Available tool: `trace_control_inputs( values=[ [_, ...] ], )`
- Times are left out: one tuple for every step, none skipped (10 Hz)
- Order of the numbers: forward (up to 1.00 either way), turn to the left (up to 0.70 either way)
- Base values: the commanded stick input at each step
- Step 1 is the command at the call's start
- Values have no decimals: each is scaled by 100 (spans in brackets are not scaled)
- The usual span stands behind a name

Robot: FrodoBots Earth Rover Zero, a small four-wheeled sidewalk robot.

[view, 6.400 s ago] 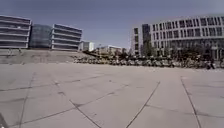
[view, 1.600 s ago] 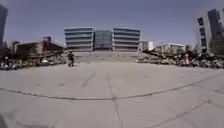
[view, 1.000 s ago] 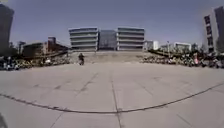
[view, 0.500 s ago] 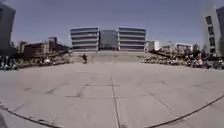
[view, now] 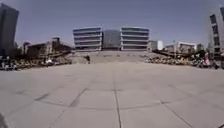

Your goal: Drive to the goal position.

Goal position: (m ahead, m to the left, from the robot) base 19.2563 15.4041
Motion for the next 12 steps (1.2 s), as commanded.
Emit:
trace_control_inputs(
  values=[
    [91, 0],
    [100, 0],
    [100, 0],
    [100, 0],
    [100, 10],
    [100, 40],
    [100, 40],
    [100, 40],
    [100, 40],
    [100, 31],
    [100, 0],
    [100, 0]
  ],
)
